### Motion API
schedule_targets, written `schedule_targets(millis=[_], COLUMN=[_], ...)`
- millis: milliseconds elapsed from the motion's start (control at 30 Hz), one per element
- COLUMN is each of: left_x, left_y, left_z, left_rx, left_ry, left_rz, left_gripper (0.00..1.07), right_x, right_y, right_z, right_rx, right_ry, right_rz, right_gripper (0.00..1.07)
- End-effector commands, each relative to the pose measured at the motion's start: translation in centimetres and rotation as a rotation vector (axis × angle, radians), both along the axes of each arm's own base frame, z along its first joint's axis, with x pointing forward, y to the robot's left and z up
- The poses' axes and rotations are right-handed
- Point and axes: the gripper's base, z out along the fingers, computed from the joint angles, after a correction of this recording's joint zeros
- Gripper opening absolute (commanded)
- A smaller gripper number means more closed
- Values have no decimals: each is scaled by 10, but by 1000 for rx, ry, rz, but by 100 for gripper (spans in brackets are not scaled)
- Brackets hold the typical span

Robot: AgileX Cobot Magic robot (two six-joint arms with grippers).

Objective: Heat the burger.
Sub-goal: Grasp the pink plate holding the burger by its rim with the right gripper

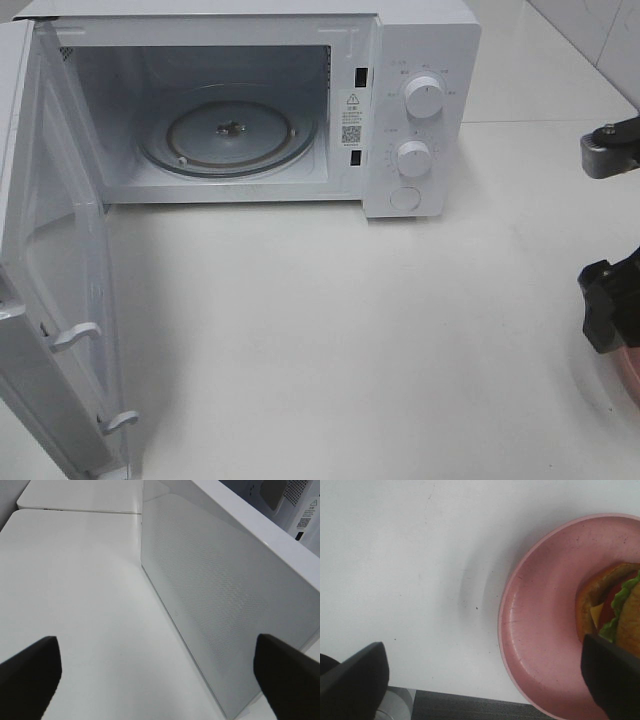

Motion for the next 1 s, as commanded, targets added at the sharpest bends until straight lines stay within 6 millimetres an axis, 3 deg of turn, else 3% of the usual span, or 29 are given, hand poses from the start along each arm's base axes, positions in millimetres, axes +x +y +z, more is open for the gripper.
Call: schedule_targets(millis=[33, 533, 1000], left_x=[-3, -3, -3], left_y=[0, 0, 0], left_z=[0, 0, 0], left_rx=[3, 3, 3], left_ry=[-26, -26, -26], left_rz=[-8, -8, -8], left_gripper=[100, 100, 100], right_x=[-1, 3, 19], right_y=[-5, -36, -35], right_z=[-5, -31, -64], right_rx=[-5, 2, -1], right_ry=[-6, 8, 91], right_rz=[-8, -126, -124], right_gripper=[98, 92, 88])
